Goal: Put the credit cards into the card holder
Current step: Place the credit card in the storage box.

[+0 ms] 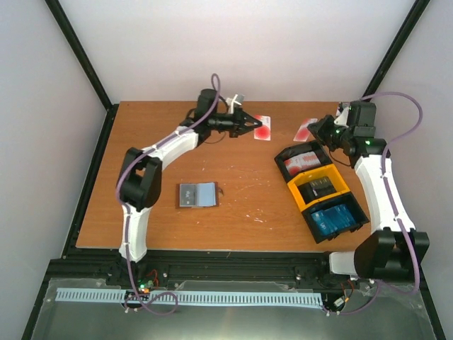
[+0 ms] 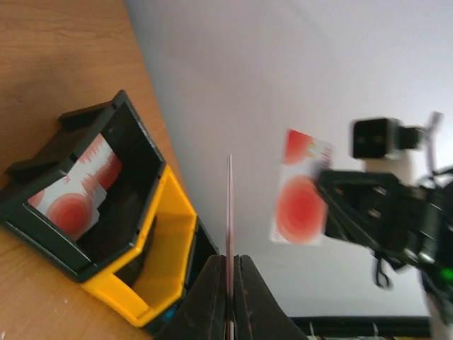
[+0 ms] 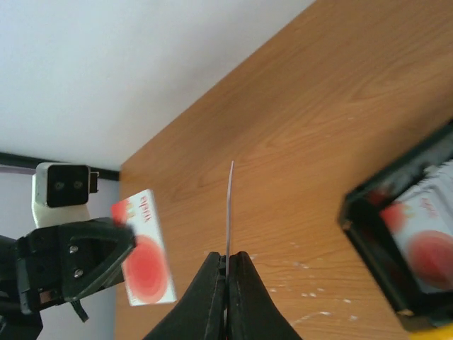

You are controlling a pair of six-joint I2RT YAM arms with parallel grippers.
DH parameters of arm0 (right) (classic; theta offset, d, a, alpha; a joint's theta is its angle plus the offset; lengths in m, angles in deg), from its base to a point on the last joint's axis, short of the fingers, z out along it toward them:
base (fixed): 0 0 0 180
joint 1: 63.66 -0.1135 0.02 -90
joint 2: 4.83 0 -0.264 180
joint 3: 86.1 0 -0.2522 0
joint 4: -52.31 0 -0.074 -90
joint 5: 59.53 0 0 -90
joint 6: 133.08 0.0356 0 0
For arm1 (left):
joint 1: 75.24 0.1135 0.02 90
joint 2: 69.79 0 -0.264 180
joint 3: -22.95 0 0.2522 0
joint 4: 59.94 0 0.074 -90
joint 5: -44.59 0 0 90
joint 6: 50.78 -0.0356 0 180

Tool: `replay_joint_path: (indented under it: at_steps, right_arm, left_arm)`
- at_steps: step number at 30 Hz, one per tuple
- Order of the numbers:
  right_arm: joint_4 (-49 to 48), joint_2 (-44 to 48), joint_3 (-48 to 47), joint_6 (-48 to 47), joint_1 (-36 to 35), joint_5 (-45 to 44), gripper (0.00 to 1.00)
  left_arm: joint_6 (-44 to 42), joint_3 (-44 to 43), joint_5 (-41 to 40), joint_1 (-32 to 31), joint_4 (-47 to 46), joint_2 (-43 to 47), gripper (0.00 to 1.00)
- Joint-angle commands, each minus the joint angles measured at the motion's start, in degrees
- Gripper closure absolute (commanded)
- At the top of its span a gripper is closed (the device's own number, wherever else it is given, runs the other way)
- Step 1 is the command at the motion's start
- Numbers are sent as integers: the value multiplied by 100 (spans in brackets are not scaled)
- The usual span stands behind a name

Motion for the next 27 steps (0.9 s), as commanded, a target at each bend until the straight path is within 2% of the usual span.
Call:
replay_joint_path:
  at_steps: [1, 10, 14, 21, 25, 27]
  right_arm:
    - [830, 492, 213, -443, 54, -1238, 97]
    - [1506, 1131, 372, -674, 55, -2229, 97]
    - [1731, 1237, 439, -772, 55, -2289, 97]
    - [1854, 1320, 588, -782, 55, -2169, 97]
    - [1873, 1305, 564, -823, 55, -2184, 97]
    - [1858, 1293, 564, -825, 55, -2181, 97]
  left_arm:
    - [-342, -584, -793, -440, 312, -601, 99]
    - [33, -1393, -1369, -1158, -340, -1763, 96]
    - [222, -1410, -1687, -1426, -687, -2074, 95]
    - [-68, -1751, -2462, -1655, -606, -2503, 93]
    - [-320, -1870, -2772, -1775, -263, -2580, 86]
    - [-368, -1918, -2904, -1821, -11, -2580, 77]
